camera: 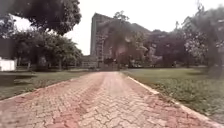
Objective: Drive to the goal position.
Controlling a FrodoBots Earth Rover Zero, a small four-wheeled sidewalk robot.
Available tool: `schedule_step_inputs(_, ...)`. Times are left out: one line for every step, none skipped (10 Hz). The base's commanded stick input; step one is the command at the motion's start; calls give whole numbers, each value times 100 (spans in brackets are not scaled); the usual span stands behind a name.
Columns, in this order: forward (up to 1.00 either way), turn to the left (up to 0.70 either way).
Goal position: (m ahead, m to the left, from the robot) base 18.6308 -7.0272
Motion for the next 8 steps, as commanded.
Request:
schedule_step_inputs(70, 0)
schedule_step_inputs(70, 0)
schedule_step_inputs(70, 0)
schedule_step_inputs(70, 0)
schedule_step_inputs(70, 0)
schedule_step_inputs(70, 0)
schedule_step_inputs(70, 0)
schedule_step_inputs(70, 0)
